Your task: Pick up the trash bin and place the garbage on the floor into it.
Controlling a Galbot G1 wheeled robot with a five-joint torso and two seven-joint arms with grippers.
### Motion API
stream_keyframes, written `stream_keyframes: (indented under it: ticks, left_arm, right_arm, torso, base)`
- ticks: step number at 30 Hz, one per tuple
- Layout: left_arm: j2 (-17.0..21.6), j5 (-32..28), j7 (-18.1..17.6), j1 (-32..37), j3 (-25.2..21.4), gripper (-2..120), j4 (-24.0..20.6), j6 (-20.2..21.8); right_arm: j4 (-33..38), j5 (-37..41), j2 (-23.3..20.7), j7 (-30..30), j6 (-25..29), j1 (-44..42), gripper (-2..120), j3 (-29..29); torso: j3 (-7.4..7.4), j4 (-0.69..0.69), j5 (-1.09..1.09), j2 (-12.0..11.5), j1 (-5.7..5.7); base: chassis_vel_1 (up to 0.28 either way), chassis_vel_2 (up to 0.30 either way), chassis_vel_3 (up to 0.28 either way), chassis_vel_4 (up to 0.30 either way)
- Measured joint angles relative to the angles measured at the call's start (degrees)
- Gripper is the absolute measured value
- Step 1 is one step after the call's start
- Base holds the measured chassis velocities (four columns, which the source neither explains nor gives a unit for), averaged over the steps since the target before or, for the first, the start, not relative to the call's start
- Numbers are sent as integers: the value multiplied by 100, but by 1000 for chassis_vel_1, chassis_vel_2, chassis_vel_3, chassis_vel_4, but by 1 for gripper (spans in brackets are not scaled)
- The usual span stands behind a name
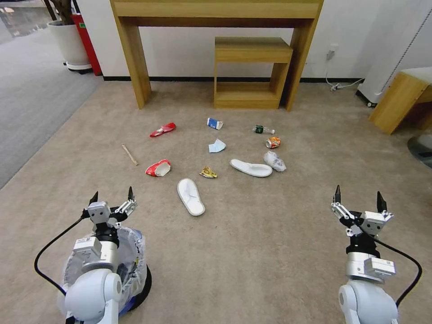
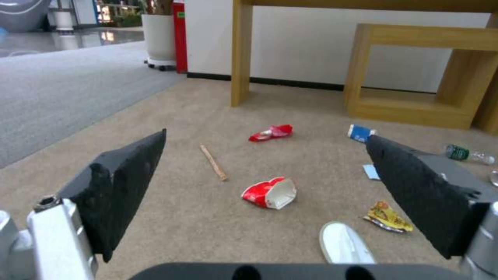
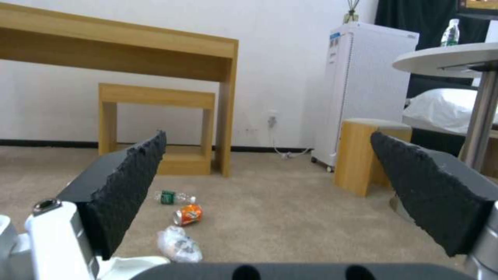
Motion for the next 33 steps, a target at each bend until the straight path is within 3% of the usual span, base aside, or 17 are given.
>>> stream_keyframes:
  ticks: [33]
  left_arm:
    - [0,-16,-5,34,-1,100,-44,1]
  right_arm:
    - [-9,-183,131,-6,58,-32,100,-1]
  torso:
    - [0,0,0,0,0]
  base:
    - [58,54,-56,-59]
